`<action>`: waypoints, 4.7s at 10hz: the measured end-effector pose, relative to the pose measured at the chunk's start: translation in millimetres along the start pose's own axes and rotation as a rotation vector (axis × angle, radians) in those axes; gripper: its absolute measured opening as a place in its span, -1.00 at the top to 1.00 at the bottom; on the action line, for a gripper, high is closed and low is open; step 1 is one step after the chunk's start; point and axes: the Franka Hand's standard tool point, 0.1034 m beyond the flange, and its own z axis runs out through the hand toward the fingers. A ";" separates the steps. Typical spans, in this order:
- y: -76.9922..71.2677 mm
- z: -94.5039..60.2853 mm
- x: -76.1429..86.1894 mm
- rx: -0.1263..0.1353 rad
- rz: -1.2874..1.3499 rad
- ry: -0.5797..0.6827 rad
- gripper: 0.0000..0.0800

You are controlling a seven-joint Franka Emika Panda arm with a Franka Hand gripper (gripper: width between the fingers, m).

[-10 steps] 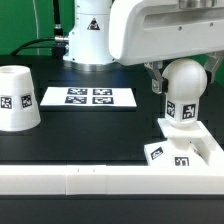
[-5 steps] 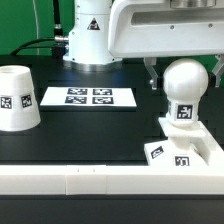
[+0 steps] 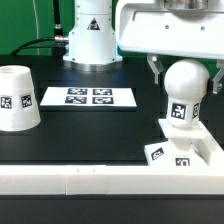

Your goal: Assemble lamp

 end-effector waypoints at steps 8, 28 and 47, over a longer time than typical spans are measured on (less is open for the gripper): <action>-4.9 0.5 -0.6 0.040 0.399 -0.028 -0.62; -0.5 -2.2 11.3 -0.036 -1.287 0.048 -0.75; -5.4 1.3 15.4 -0.218 -2.435 0.029 -0.44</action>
Offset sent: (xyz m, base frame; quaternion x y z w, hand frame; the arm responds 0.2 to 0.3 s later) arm 0.0037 0.0099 -0.0069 0.0149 -0.0004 0.2582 0.9660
